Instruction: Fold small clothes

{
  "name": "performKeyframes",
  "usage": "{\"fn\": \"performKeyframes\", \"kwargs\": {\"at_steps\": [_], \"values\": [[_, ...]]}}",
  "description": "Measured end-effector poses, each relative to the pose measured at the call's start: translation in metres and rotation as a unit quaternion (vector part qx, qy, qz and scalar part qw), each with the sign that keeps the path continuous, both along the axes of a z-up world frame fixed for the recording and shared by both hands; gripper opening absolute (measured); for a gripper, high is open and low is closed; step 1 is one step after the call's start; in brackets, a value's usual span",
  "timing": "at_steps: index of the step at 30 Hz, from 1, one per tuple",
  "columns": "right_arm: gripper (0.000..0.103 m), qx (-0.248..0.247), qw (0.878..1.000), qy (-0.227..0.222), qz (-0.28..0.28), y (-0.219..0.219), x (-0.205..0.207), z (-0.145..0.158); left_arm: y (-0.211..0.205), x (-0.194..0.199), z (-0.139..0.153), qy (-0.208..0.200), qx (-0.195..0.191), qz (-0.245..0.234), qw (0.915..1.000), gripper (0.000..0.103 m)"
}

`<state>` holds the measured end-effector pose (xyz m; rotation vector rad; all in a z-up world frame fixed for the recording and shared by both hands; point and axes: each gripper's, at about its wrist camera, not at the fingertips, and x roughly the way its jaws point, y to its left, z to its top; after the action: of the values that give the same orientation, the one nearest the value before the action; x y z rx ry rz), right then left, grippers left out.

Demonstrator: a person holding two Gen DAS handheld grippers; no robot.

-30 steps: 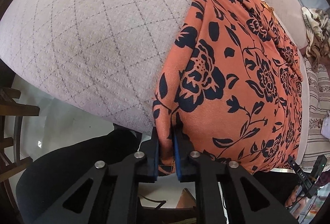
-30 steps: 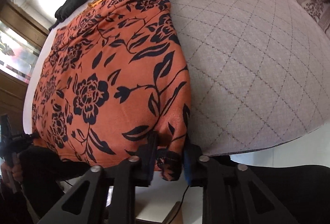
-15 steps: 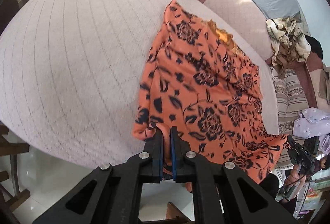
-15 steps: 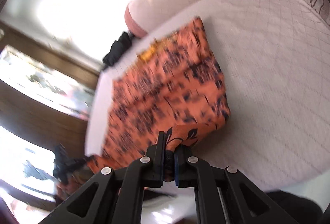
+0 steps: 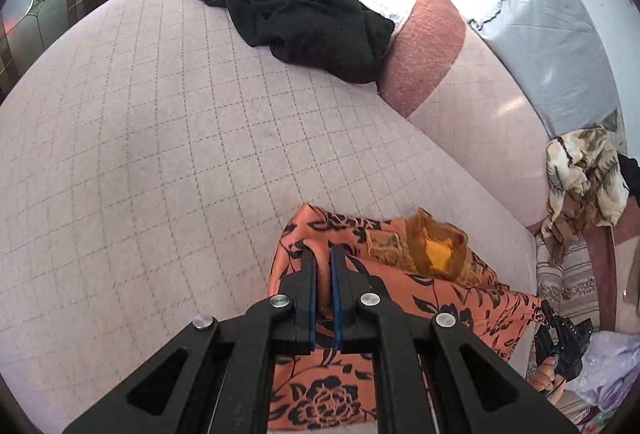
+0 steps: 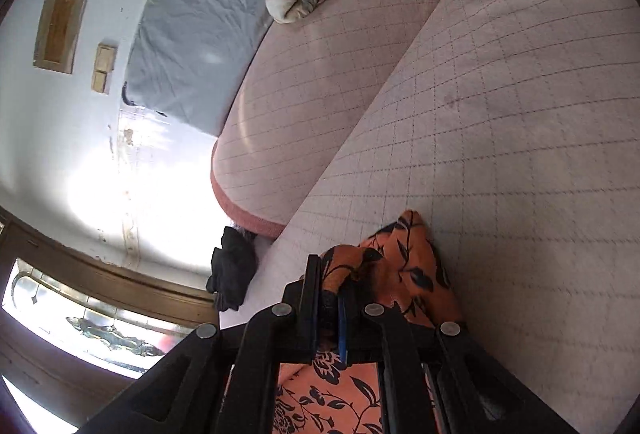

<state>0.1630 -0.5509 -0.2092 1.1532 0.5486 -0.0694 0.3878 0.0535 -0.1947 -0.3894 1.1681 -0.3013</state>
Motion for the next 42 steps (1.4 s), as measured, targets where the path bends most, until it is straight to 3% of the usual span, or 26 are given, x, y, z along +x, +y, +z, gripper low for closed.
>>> {"fn": "performKeyframes", "kwargs": {"at_steps": [4,6,7,9,10,11,12,13,14,17,19,21,23,28,31,33,37,39,42], "values": [[0.010,0.009,1.000,0.030,0.002,-0.008,0.039,-0.041,-0.002,0.026,-0.051,0.033,-0.019,0.029,0.9988,0.006],[0.013,0.043,0.998,0.052,0.012,-0.015,0.053,-0.059,0.004,0.028,-0.064,0.026,-0.048,0.048,0.9974,0.006],[0.021,0.054,0.997,0.049,0.011,-0.018,0.054,-0.061,0.007,0.027,-0.066,0.020,-0.065,0.058,0.9960,0.007],[0.049,0.046,0.999,0.017,-0.014,-0.024,0.044,-0.053,0.020,0.019,-0.059,-0.008,-0.117,0.084,0.9896,0.008],[0.075,0.037,0.999,0.002,-0.034,-0.028,0.036,-0.045,0.028,0.012,-0.051,-0.039,-0.133,0.109,0.9844,0.011],[0.081,0.027,0.998,-0.014,-0.057,-0.031,0.026,-0.035,0.037,0.001,-0.038,-0.076,-0.136,0.134,0.9786,0.023],[0.081,0.012,0.997,-0.035,-0.071,-0.031,0.017,-0.024,0.042,-0.012,-0.025,-0.108,-0.126,0.152,0.9744,0.033],[0.081,-0.011,0.997,-0.042,-0.069,-0.028,0.013,-0.011,0.042,-0.025,-0.014,-0.125,-0.103,0.158,0.9741,0.057],[0.081,-0.041,0.997,-0.034,-0.055,-0.022,0.013,0.002,0.039,-0.038,-0.004,-0.130,-0.075,0.155,0.9765,0.067],[0.075,-0.130,0.991,-0.008,0.020,0.022,0.020,0.030,0.021,-0.082,0.005,-0.123,-0.031,0.132,0.9831,0.067],[0.065,-0.158,0.984,0.008,0.087,0.062,0.028,0.032,0.004,-0.110,-0.003,-0.094,0.013,0.120,0.9883,0.068],[0.056,-0.175,0.972,0.032,0.153,0.108,0.040,0.025,-0.009,-0.133,-0.022,-0.052,0.061,0.115,0.9901,0.068],[0.051,-0.206,0.955,0.056,0.207,0.156,0.048,0.016,-0.018,-0.151,-0.041,-0.028,0.074,0.107,0.9912,0.068],[0.049,-0.255,0.918,0.086,0.290,0.245,0.035,-0.018,-0.015,-0.155,-0.066,-0.006,0.119,0.103,0.9875,0.068],[0.049,-0.290,0.900,0.118,0.302,0.274,0.063,-0.037,-0.011,-0.145,-0.069,-0.008,0.129,0.098,0.9867,0.068],[0.049,-0.290,0.903,0.128,0.292,0.276,0.094,-0.045,-0.009,-0.136,-0.075,-0.003,0.153,0.098,0.9834,0.068],[0.048,-0.310,0.904,0.153,0.250,0.267,0.164,-0.046,-0.008,-0.117,-0.079,-0.008,0.155,0.110,0.9817,0.068],[0.048,-0.292,0.919,0.157,0.215,0.249,0.186,-0.044,-0.011,-0.109,-0.078,-0.016,0.163,0.103,0.9811,0.068],[0.048,-0.274,0.941,0.136,0.146,0.217,0.181,-0.025,-0.009,-0.104,-0.078,-0.013,0.150,0.111,0.9823,0.068]]}}
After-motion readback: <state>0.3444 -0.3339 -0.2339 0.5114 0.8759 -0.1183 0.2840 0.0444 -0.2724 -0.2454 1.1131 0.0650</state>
